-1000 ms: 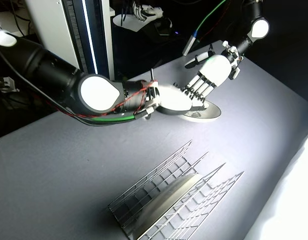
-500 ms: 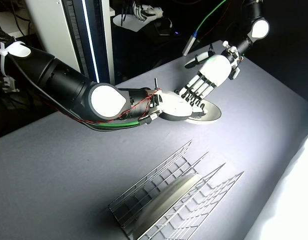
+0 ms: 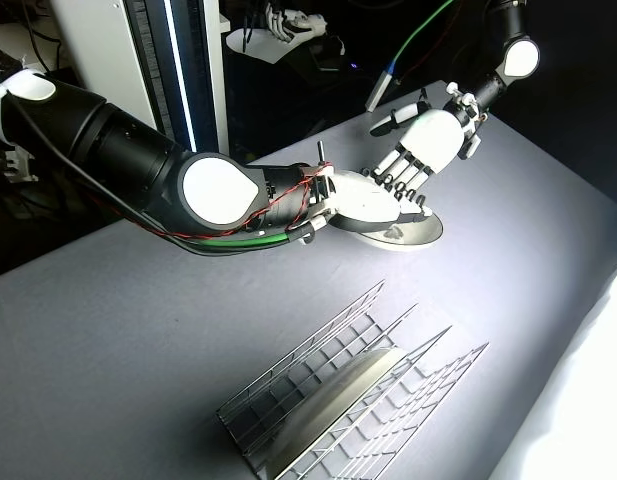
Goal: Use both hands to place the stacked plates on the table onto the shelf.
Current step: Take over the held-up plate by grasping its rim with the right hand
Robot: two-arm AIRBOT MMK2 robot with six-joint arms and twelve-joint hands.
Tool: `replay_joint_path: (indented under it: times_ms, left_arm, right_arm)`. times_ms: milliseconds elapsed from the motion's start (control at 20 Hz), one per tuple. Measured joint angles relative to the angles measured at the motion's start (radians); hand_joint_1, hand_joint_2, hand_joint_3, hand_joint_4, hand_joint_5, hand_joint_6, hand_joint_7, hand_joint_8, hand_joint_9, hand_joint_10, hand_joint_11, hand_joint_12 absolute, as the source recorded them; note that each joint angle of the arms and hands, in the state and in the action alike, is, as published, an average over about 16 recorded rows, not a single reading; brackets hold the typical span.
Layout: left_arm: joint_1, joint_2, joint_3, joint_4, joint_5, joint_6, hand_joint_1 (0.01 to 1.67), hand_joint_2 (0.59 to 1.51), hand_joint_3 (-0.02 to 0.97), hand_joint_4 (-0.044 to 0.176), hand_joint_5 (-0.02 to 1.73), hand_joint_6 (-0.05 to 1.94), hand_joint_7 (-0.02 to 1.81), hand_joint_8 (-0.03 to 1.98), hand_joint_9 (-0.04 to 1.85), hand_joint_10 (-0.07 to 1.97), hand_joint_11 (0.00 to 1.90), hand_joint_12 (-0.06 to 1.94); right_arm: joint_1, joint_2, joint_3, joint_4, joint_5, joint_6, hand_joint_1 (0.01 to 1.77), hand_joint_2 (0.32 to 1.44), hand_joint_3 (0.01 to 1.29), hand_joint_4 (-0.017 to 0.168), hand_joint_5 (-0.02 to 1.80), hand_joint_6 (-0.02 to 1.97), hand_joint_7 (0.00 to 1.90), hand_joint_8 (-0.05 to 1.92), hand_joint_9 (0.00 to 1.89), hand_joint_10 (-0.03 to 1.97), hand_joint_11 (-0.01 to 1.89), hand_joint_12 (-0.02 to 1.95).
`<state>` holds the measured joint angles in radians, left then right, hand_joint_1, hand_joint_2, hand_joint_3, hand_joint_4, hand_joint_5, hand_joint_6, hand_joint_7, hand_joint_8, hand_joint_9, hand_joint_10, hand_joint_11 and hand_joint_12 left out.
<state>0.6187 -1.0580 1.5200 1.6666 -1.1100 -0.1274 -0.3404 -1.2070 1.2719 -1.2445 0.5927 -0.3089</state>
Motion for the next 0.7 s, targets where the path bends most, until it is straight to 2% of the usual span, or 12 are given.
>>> replay_joint_path:
  times_ms: [350, 700]
  left_arm:
    - [-0.002, 0.0, 0.007, -0.002, -0.009, -0.003, 0.02, 1.105, 0.019, 0.01, 0.02, 0.02, -0.01, -0.01, 0.02, 0.0, 0.01, 0.02]
    - [0.026, 0.001, 0.004, -0.018, -0.001, -0.004, 0.02, 1.106, 0.02, 0.01, 0.02, 0.02, -0.02, -0.02, 0.02, 0.0, 0.01, 0.0]
  right_arm:
    - [0.001, 0.01, -0.009, -0.001, 0.001, 0.0, 0.91, 0.79, 0.02, 0.009, 0.02, 0.03, 0.01, 0.01, 0.02, 0.02, 0.01, 0.0]
    - [0.001, 0.017, -0.017, -0.001, 0.001, 0.0, 1.02, 0.89, 0.04, 0.009, 0.02, 0.03, 0.01, 0.01, 0.02, 0.01, 0.02, 0.0]
